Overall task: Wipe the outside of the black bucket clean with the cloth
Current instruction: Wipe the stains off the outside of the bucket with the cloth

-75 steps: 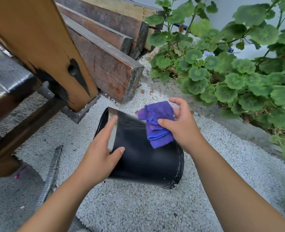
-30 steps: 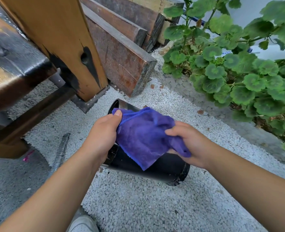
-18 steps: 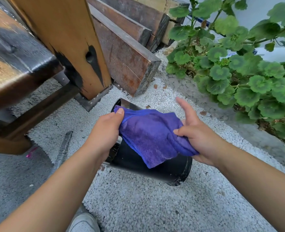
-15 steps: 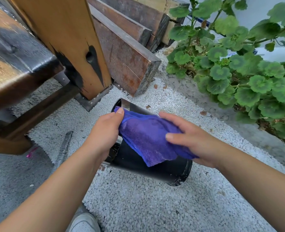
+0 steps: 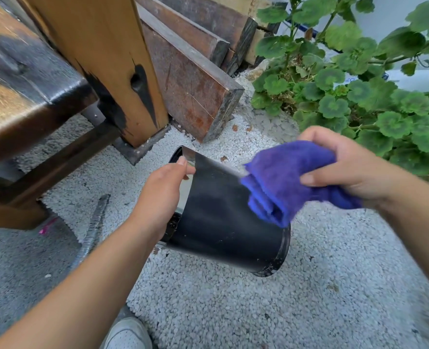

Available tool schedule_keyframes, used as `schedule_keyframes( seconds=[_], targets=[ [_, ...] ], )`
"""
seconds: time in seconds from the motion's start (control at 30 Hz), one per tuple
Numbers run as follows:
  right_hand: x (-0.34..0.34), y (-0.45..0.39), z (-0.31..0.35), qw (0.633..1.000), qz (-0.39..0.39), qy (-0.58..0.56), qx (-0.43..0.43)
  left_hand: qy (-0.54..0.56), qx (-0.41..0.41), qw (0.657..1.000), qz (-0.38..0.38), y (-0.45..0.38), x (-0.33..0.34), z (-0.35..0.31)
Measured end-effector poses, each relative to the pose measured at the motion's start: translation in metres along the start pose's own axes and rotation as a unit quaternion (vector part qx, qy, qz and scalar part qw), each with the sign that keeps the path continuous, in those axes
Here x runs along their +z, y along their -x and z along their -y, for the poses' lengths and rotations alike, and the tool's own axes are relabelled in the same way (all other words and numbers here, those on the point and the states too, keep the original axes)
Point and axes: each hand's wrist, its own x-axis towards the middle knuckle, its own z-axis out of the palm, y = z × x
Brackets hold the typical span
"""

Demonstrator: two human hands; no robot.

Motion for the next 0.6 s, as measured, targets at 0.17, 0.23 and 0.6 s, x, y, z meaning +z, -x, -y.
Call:
schedule_keyframes(
  seconds=[0.17,0.23,0.6],
  targets=[
    [-0.013,-0.019,0.000,0.956,0.183,0.188,0.131,-0.031,0.031,0.999,-0.011,0.005,-0.001,0.004],
    [0.012,-0.037,-0.009,0.952,0.227,0.130,0.156,-0.037,0.038,0.998,-0.029,0.006,0.003,0.008],
    [0.119,-0.086,-0.088,0.906,-0.261,0.323,-0.085,-0.015,0.084,0.996,-0.001,0.015,0.008,0.012]
  ],
)
